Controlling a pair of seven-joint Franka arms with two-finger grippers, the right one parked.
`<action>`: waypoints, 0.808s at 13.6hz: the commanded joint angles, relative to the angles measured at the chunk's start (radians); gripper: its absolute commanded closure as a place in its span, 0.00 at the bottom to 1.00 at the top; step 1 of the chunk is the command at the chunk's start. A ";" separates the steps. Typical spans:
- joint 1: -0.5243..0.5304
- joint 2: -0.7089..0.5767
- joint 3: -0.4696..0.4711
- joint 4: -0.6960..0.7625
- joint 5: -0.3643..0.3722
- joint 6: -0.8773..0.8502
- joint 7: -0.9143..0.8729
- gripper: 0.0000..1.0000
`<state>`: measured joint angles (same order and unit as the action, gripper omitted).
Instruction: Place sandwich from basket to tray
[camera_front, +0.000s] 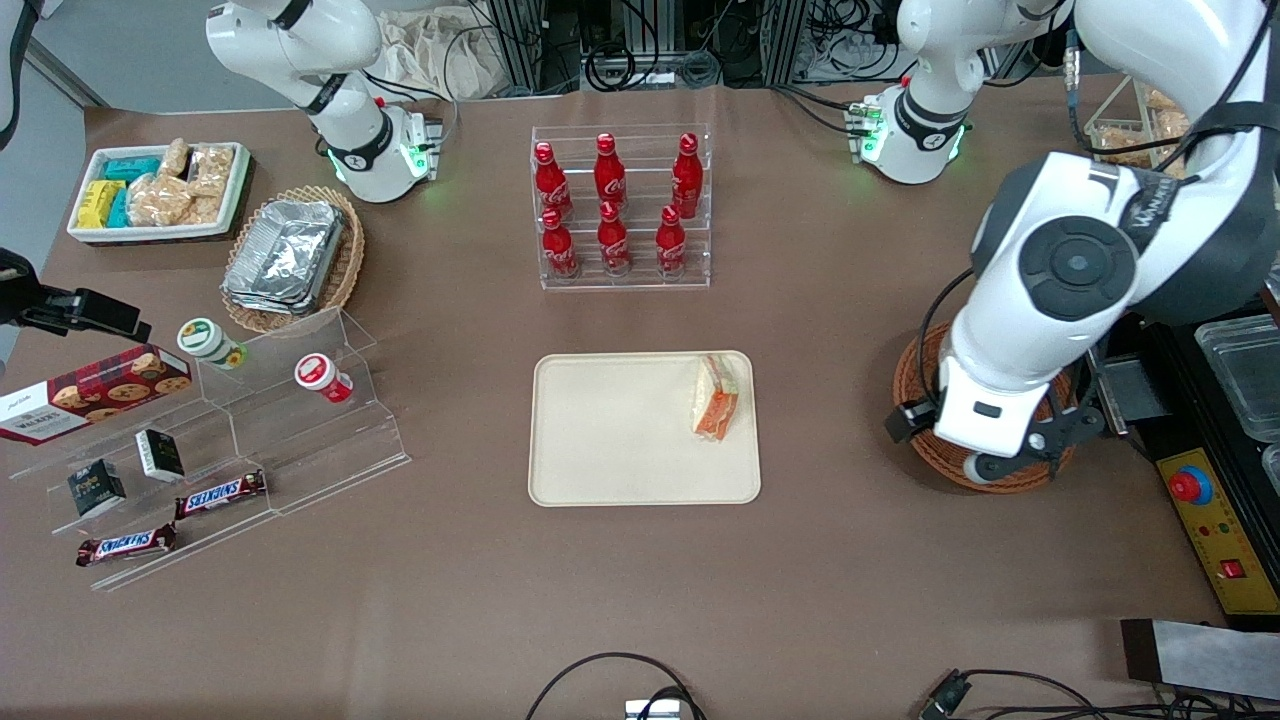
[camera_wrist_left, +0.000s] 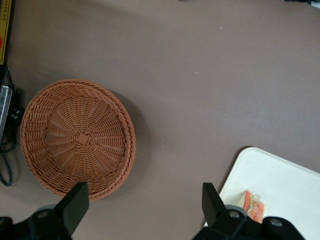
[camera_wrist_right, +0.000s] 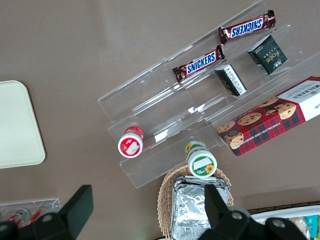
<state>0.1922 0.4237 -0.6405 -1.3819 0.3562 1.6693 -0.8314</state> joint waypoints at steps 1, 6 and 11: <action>0.029 -0.037 -0.001 -0.011 -0.028 -0.043 0.083 0.00; -0.063 -0.144 0.248 -0.034 -0.161 -0.046 0.334 0.00; -0.166 -0.259 0.522 -0.098 -0.259 -0.074 0.618 0.00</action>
<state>0.0755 0.2417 -0.2043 -1.4067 0.1309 1.5972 -0.2886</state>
